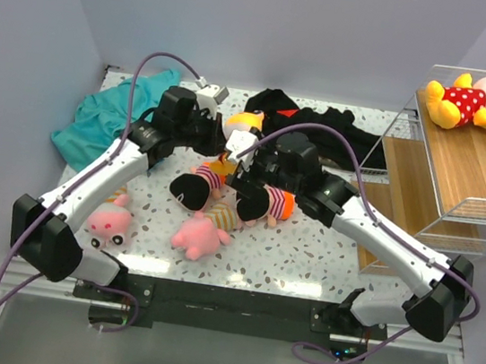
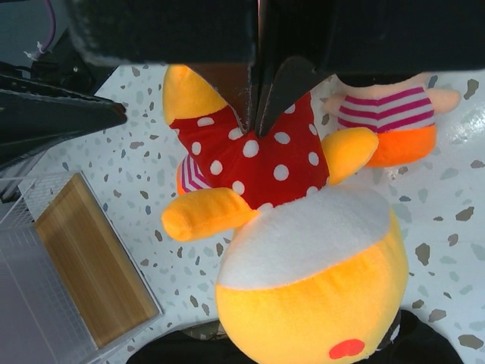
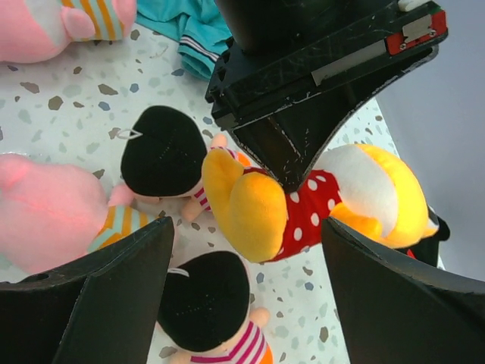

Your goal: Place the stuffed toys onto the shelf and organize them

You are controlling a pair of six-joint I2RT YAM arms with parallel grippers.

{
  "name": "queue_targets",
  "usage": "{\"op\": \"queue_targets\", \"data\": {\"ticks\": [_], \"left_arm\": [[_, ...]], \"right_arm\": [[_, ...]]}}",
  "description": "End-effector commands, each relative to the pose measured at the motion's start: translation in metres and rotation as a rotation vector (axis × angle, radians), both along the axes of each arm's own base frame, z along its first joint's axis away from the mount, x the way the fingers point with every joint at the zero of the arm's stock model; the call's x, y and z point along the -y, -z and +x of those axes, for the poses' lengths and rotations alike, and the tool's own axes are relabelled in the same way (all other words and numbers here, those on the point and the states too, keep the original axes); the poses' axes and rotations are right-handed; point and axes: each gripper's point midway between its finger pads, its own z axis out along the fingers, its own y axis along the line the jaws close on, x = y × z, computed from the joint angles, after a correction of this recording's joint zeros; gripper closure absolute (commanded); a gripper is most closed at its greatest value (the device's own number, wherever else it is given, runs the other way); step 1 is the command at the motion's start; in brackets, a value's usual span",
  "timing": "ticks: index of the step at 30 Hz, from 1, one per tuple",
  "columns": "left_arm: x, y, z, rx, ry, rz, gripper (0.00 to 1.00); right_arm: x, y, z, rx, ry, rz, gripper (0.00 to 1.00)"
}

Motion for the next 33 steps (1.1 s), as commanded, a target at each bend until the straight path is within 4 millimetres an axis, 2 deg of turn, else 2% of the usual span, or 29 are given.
{"op": "queue_targets", "data": {"ticks": [1, 6, 11, 14, 21, 26, 29, 30, 32, 33], "left_arm": [[0.003, -0.025, -0.006, 0.091, 0.044, -0.049, 1.00], [0.004, -0.025, -0.009, 0.098, 0.048, -0.061, 1.00], [0.003, -0.019, -0.012, 0.090, 0.058, -0.060, 1.00], [0.003, -0.015, -0.012, 0.086, 0.056, -0.055, 1.00], [0.004, -0.017, -0.014, 0.086, 0.060, -0.070, 1.00], [0.007, -0.020, -0.016, 0.084, 0.074, -0.094, 1.00], [0.006, -0.020, -0.015, 0.080, 0.074, -0.105, 1.00], [0.006, -0.020, -0.015, 0.078, 0.073, -0.109, 1.00], [0.006, -0.020, -0.016, 0.078, 0.074, -0.112, 1.00], [0.005, -0.022, -0.016, 0.080, 0.071, -0.117, 1.00]], "right_arm": [[-0.019, -0.027, 0.000, 0.062, -0.085, 0.042, 0.18], [-0.027, -0.020, 0.005, 0.058, -0.093, 0.019, 0.19], [-0.033, -0.003, 0.012, 0.051, -0.103, -0.027, 0.20], [-0.032, 0.001, 0.014, 0.053, -0.102, -0.048, 0.26], [-0.026, 0.021, 0.019, 0.056, -0.084, -0.117, 0.27], [-0.028, 0.028, 0.017, 0.037, -0.099, -0.127, 0.34], [-0.029, 0.031, 0.019, 0.037, -0.097, -0.126, 0.51], [-0.028, 0.030, 0.020, 0.042, -0.085, -0.125, 0.66], [-0.028, 0.021, 0.023, 0.053, -0.063, -0.100, 0.85], [-0.027, 0.018, 0.023, 0.056, -0.057, -0.095, 1.00]]}}
